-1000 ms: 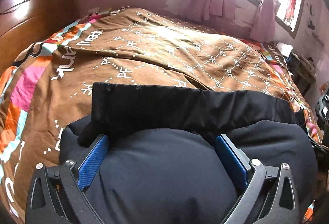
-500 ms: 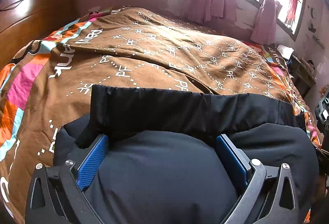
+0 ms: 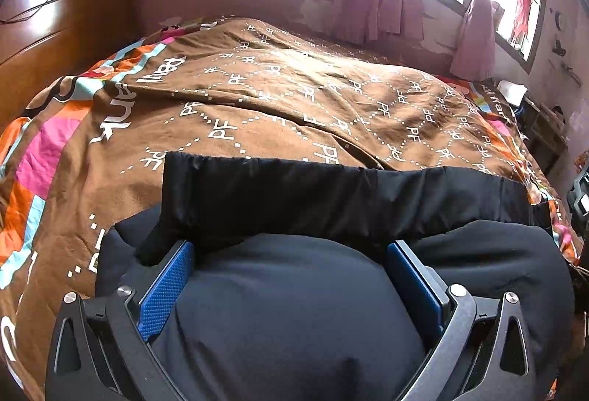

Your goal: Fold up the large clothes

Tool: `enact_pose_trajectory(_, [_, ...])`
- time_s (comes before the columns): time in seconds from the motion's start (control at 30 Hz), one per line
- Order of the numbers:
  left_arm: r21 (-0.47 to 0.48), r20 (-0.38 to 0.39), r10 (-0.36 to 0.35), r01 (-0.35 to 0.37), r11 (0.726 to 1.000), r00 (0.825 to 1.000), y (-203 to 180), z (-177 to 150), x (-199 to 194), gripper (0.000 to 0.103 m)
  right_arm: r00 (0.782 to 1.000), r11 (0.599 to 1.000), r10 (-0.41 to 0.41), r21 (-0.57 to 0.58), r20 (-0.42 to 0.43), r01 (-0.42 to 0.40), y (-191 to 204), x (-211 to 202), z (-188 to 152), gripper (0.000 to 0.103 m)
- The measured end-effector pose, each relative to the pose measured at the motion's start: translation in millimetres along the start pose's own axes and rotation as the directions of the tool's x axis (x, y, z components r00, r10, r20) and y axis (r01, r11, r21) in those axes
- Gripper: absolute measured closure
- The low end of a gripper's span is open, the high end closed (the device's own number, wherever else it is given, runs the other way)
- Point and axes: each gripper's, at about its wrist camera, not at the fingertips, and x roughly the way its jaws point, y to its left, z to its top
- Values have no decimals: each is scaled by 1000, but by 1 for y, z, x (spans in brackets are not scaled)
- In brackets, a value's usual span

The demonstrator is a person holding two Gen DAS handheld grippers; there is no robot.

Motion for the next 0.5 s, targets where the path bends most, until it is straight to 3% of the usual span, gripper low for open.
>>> enact_pose_trajectory(0.5, [14, 90, 1, -2, 1000, 996, 1, -9, -14, 0, 993, 999, 47, -3, 106, -47, -5, -18, -7, 1])
